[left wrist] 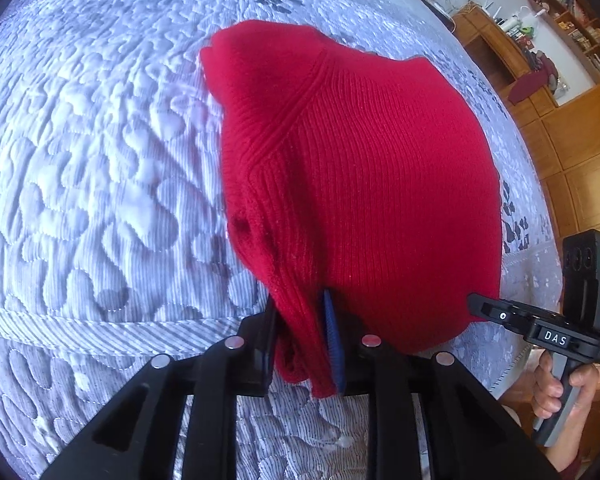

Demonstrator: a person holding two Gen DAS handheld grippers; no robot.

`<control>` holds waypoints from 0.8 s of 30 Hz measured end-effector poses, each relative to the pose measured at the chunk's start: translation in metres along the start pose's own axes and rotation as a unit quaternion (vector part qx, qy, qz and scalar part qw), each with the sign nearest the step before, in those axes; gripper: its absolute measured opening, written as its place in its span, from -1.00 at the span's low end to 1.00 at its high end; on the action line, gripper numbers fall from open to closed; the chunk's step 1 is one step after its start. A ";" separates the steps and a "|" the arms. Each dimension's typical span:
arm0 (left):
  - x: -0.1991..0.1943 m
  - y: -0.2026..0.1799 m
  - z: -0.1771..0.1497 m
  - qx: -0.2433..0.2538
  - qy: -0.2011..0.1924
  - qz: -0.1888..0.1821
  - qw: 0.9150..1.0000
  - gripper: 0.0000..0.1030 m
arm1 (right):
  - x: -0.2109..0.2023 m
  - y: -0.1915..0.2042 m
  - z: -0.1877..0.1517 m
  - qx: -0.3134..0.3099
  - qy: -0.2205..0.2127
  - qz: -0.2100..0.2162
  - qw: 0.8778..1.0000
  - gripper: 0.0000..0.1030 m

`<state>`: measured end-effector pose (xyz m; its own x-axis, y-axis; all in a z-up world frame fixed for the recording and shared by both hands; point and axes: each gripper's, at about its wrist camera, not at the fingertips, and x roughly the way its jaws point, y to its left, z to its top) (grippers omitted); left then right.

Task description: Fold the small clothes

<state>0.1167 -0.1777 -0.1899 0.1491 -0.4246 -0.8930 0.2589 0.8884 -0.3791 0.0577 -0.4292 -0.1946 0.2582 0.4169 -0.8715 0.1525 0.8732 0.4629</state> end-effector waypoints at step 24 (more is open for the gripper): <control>-0.012 0.009 -0.024 -0.016 -0.009 0.027 0.999 -0.26 | -0.011 -0.016 -0.011 0.044 -0.013 -0.020 0.999 -0.70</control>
<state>0.0942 -0.1605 -0.1881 0.1793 -0.3791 -0.9078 0.2194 0.9150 -0.3387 0.0423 -0.4451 -0.1945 0.2738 0.3740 -0.8861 0.2465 0.8632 0.4405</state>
